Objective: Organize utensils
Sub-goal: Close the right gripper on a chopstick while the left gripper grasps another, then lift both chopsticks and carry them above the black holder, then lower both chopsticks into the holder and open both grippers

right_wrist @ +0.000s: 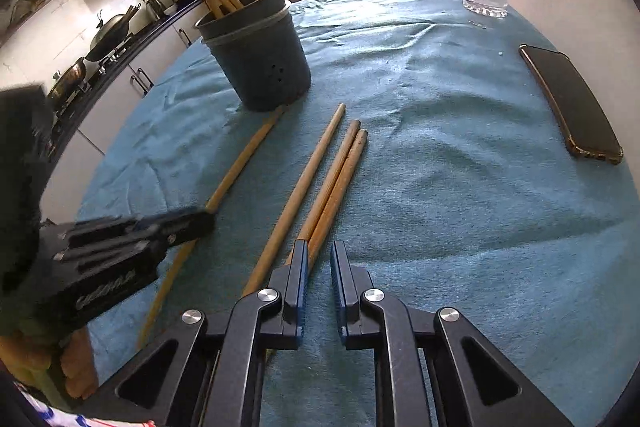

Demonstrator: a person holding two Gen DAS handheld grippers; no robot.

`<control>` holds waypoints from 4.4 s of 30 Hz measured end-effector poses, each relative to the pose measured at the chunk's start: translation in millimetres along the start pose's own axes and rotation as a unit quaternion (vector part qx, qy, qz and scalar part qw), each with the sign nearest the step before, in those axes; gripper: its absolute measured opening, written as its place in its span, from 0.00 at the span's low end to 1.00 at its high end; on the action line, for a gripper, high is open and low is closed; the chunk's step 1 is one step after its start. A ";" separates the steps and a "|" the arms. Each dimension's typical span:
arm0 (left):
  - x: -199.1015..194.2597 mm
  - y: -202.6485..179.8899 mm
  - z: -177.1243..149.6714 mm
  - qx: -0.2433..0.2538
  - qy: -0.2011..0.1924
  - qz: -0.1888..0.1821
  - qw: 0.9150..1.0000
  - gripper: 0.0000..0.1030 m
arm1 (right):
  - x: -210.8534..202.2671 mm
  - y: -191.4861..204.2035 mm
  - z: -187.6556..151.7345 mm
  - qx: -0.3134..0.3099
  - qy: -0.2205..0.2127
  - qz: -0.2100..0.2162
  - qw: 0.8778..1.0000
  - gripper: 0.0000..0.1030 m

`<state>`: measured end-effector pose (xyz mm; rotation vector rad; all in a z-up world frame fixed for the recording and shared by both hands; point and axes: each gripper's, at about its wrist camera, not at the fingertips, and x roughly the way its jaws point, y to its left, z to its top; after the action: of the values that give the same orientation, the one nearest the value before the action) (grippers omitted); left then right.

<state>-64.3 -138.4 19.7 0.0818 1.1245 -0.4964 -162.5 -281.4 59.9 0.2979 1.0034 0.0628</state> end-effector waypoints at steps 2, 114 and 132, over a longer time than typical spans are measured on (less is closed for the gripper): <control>-3.1 2.9 -5.7 -0.004 -0.003 -0.001 1.000 0.07 | 1.2 6.6 3.2 -0.010 0.007 -0.031 0.999 0.12; -253.1 -20.2 -23.3 0.027 -0.270 -0.037 0.962 0.06 | -212.1 11.0 39.7 -0.052 -0.228 -0.056 0.971 0.07; -250.2 -13.7 106.2 -0.005 -0.322 -0.021 0.947 0.06 | -222.1 46.4 159.6 -0.041 -0.291 0.011 0.956 0.07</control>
<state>-64.4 -98.3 288.9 -0.1105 0.4874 -0.5051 -144.7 -313.4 334.8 0.2309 0.4099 0.0343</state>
